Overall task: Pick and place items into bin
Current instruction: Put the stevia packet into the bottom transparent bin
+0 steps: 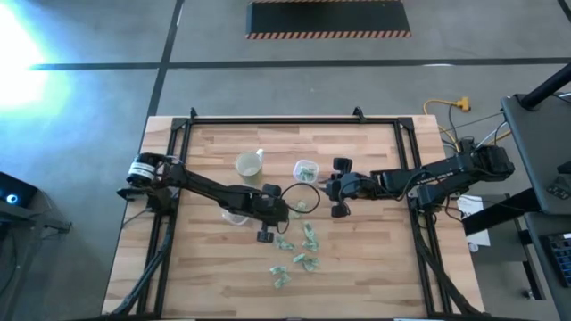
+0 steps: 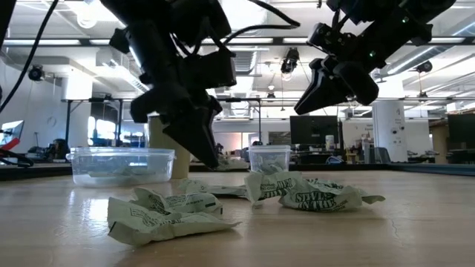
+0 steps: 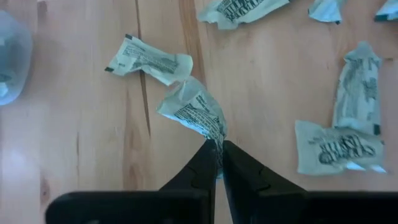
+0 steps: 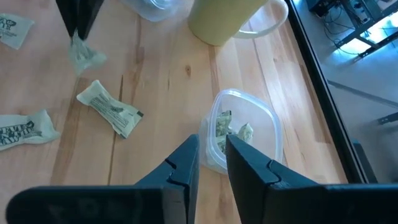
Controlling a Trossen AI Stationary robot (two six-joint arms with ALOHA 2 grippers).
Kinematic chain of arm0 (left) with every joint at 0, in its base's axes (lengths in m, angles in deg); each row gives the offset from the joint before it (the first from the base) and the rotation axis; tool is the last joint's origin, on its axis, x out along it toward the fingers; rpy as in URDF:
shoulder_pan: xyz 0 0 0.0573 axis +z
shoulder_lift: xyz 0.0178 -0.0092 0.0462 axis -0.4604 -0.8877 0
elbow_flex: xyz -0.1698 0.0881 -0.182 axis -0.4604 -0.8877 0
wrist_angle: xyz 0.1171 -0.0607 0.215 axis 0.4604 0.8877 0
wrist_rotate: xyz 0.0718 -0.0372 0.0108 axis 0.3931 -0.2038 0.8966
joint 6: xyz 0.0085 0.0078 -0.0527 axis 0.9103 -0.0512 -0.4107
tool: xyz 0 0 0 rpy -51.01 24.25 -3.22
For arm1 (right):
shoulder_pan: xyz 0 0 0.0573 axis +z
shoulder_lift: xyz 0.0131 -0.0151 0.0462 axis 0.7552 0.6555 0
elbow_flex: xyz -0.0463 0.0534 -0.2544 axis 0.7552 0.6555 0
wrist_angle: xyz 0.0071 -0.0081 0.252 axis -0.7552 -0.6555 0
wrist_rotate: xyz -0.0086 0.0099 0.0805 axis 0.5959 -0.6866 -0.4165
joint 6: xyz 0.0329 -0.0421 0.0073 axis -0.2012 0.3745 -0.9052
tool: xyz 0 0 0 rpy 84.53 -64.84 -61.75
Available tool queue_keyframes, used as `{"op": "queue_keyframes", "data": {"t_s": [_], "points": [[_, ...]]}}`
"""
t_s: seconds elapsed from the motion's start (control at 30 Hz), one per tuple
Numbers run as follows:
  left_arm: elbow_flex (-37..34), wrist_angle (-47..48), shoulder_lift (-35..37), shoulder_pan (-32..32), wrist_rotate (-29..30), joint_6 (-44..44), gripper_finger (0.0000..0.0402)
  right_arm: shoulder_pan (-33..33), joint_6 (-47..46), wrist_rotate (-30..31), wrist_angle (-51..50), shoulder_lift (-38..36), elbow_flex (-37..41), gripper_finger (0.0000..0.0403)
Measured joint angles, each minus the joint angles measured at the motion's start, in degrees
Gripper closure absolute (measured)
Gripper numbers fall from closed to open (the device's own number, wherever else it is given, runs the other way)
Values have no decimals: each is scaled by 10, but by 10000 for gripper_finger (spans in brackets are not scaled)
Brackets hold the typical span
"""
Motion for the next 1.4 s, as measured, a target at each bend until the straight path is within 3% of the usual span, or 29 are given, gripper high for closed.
{"op": "queue_keyframes", "data": {"t_s": [0.4,0.57,0.8,1.07,1.27,1.4], "points": [[-8,84,90,-58,107,-36,395,0,-7,0,0,0,7,324],[-43,136,137,-74,159,-89,395,0,-8,0,0,0,9,332],[-124,163,211,-78,163,-167,395,0,-23,-3,1,0,10,331],[-204,167,296,-77,166,-254,395,0,-23,-78,15,0,10,323],[-249,162,321,-77,168,-301,395,0,-31,-214,47,1,11,325],[-250,154,322,-77,168,-305,395,1,-40,-256,99,16,13,318]]}}
